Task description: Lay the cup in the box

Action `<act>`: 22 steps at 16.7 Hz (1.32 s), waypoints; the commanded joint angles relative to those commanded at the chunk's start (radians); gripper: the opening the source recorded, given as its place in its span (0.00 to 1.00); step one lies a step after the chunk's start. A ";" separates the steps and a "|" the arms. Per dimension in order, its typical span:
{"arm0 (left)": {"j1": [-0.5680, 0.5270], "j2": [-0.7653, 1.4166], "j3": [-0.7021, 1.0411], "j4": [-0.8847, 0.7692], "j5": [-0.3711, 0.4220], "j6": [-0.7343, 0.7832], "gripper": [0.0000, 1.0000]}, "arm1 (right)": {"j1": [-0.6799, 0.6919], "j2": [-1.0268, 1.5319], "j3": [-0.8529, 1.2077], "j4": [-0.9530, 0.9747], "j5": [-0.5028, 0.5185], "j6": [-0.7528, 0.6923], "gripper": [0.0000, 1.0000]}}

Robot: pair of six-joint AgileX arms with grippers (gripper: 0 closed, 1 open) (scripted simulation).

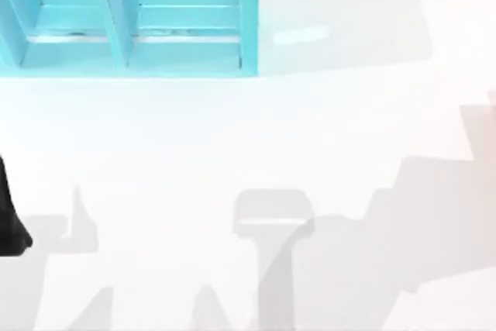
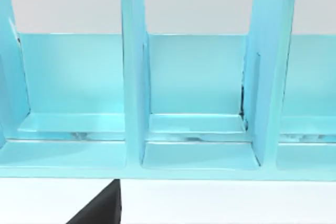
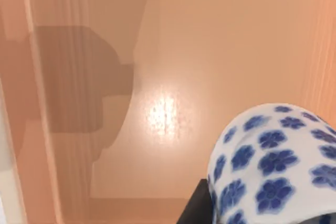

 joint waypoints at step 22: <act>0.000 0.000 0.000 0.000 0.000 0.000 1.00 | 0.004 0.004 -0.253 0.256 0.000 0.004 0.30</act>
